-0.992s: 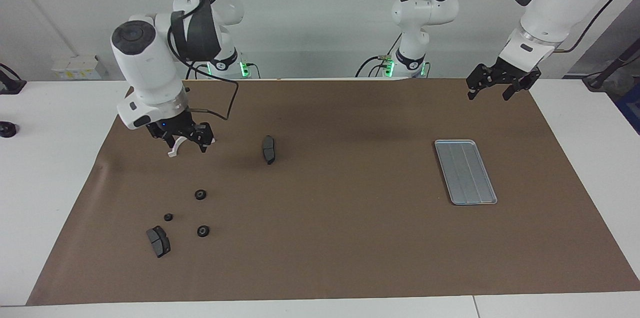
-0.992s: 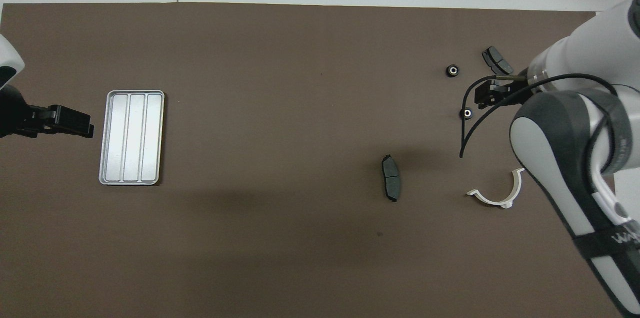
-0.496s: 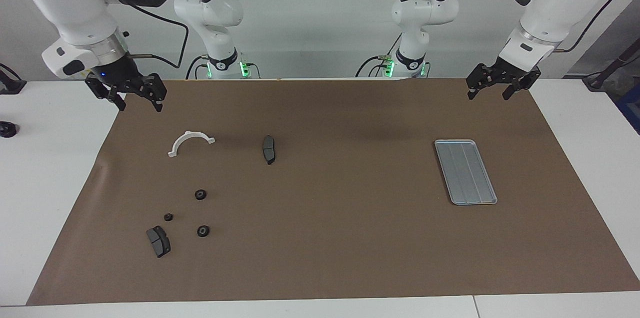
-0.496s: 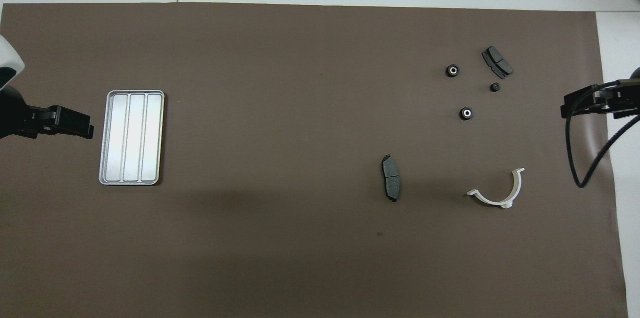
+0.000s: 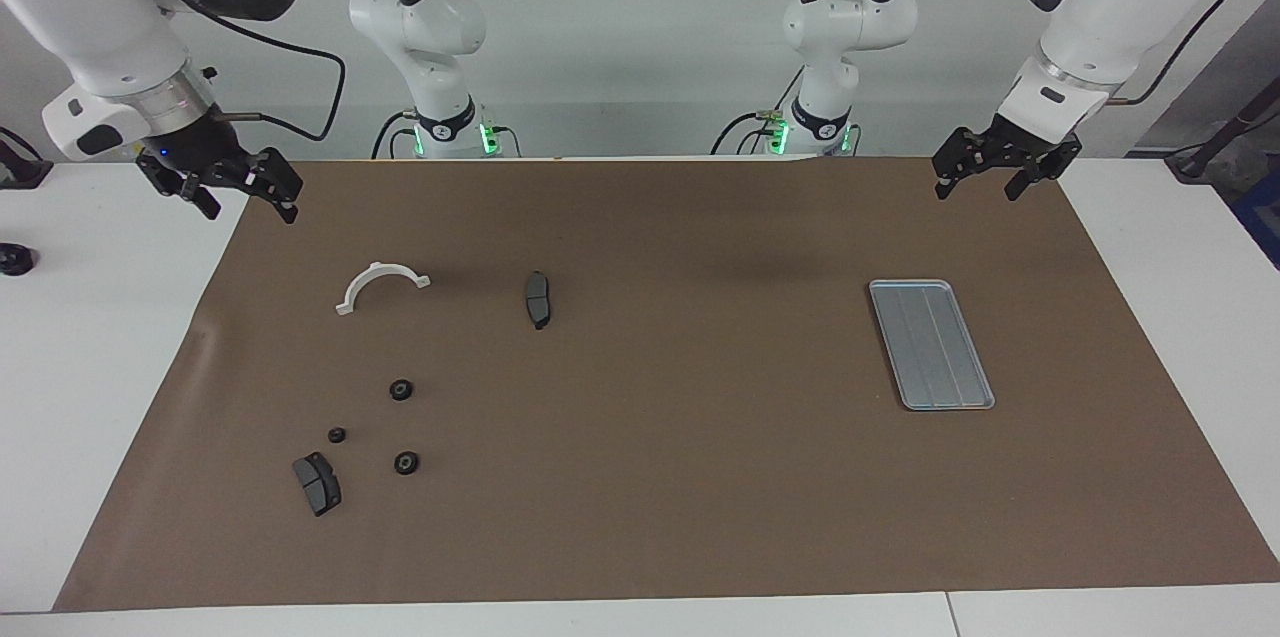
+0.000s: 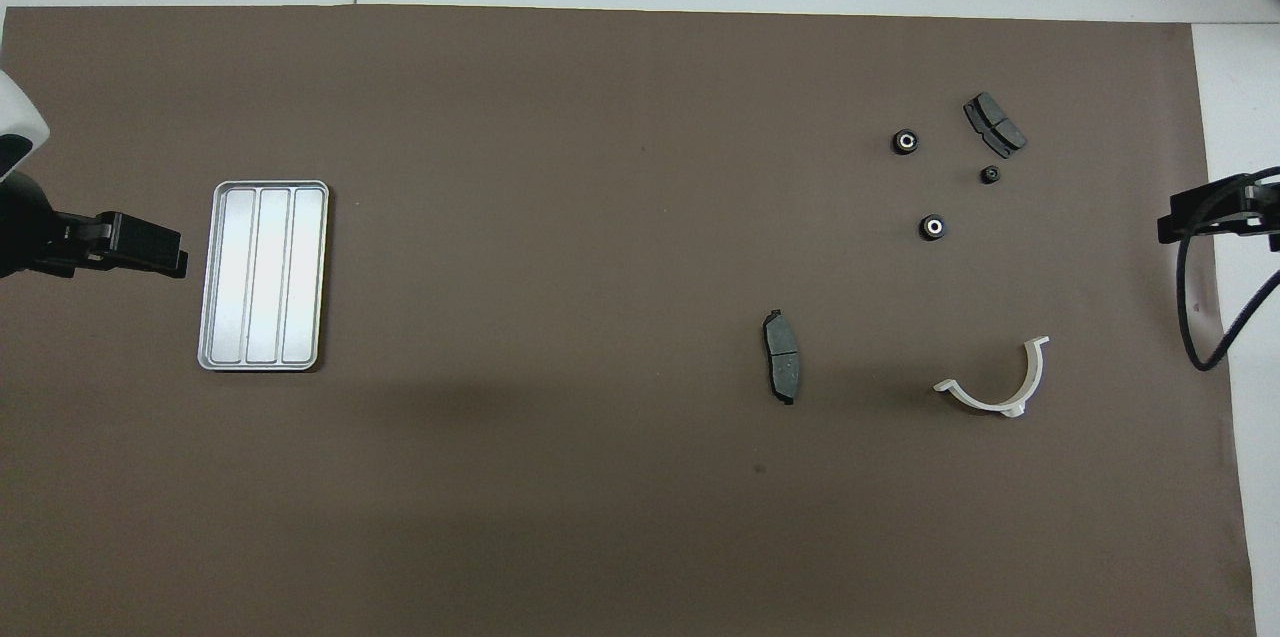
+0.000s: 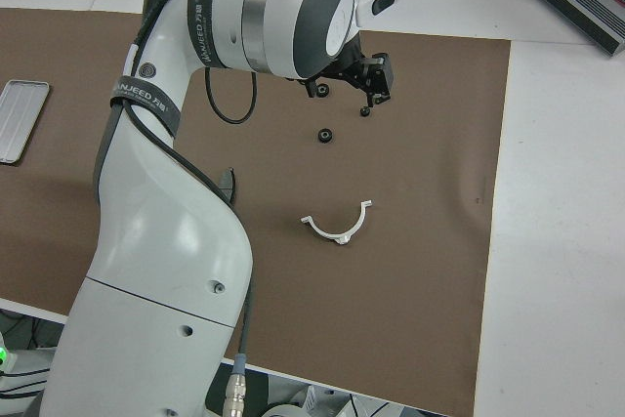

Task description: Place bearing gear from tray to pile

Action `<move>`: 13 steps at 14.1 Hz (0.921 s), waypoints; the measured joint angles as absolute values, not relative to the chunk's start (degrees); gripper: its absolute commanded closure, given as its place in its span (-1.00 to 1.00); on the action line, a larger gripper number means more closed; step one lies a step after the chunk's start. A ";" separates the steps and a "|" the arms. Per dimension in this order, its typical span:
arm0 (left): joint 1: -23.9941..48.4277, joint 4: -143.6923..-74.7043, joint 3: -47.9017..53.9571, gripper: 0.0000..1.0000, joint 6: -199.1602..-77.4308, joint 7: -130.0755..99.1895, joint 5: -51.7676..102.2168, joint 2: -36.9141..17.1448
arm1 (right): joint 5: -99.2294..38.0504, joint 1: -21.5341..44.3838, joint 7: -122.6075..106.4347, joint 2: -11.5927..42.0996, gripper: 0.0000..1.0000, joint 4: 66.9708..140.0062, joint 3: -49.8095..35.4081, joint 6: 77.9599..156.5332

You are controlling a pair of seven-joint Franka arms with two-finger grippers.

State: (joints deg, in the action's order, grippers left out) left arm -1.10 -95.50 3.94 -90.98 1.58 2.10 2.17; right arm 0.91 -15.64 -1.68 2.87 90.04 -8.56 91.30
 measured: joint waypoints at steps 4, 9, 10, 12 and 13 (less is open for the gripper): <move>-1.10 -95.50 3.94 -1.00 -90.98 1.58 2.10 2.18 | 1.09 -15.69 -1.74 2.87 -1.00 90.49 -8.49 95.08; -1.10 -95.52 3.94 -1.00 -90.98 1.58 2.10 2.18 | 1.84 -8.39 -3.55 2.87 -1.00 90.55 -0.19 95.11; -1.10 -95.52 3.94 -1.00 -90.98 1.58 2.10 2.18 | 1.85 -6.18 -4.29 2.87 -1.00 90.55 2.47 95.11; -1.10 -95.52 3.94 -1.00 -90.98 1.58 2.10 2.18 | 1.85 -2.18 -6.06 2.88 -1.00 90.44 7.33 94.89; -1.10 -95.53 3.94 -1.00 -90.98 1.58 2.10 2.18 | 1.82 -0.75 -6.57 2.86 -1.00 90.28 9.01 94.44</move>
State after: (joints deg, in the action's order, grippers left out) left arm -1.10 -95.53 3.94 -90.98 1.58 2.10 2.18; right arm 1.82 -0.75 -6.57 2.86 90.28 9.01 94.44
